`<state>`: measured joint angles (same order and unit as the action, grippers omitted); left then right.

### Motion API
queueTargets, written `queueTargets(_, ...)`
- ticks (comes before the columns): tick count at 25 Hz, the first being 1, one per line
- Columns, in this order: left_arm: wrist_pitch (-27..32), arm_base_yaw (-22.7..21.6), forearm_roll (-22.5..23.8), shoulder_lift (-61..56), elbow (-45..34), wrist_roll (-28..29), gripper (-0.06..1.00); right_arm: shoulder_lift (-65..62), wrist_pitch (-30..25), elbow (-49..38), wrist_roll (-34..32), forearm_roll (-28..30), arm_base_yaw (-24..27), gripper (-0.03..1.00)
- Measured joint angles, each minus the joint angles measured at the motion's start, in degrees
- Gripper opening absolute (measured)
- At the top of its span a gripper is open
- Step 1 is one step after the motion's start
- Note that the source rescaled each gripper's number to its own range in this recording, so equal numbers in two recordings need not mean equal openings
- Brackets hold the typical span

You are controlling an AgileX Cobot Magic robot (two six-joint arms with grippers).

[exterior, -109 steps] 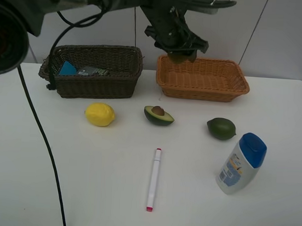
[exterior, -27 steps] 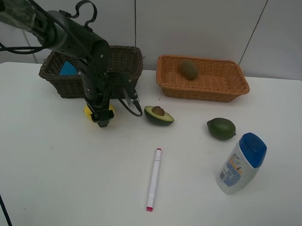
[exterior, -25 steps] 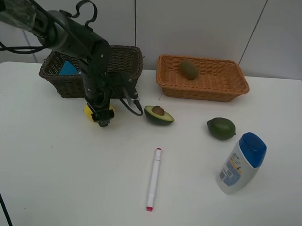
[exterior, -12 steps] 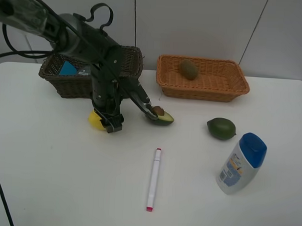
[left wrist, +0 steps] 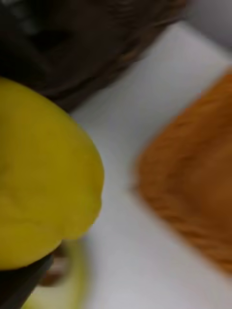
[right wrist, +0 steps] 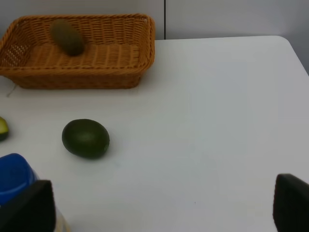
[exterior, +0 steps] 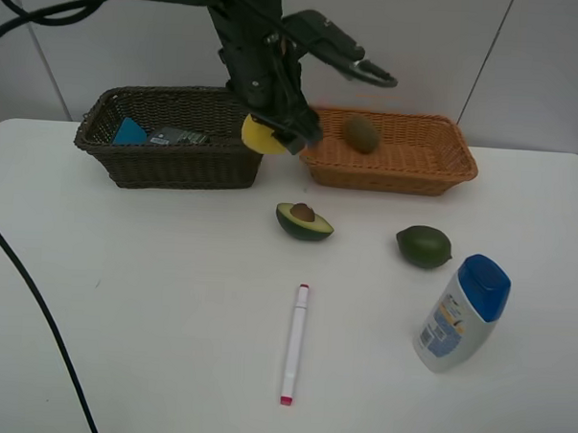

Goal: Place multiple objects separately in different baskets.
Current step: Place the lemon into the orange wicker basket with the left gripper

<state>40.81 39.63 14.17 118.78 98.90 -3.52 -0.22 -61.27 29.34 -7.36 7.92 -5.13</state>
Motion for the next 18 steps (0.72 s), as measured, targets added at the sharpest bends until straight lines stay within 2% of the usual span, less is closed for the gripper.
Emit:
queueTargets(8,-29.4,0.0,-3.9,14.4,12.6,9.4,0.72,0.0,0.0,0.0,0.0,0.0,0.0,0.99)
queueTargets(12,-32.5,0.0,-4.1,22.3,17.6,11.9,0.73,0.0,0.0,0.0,0.0,0.0,0.0,0.99)
queueTargets(13,-32.5,0.0,-4.2,23.4,18.5,12.1,0.76,0.0,0.0,0.0,0.0,0.0,0.0,0.99)
queueTargets(15,-32.6,0.0,-4.2,25.1,19.9,12.1,0.92,0.0,0.0,0.0,0.0,0.0,0.0,0.99)
queueTargets(18,-32.7,0.0,-4.2,25.1,20.5,12.2,0.99,0.0,0.0,0.0,0.0,0.0,0.0,0.99)
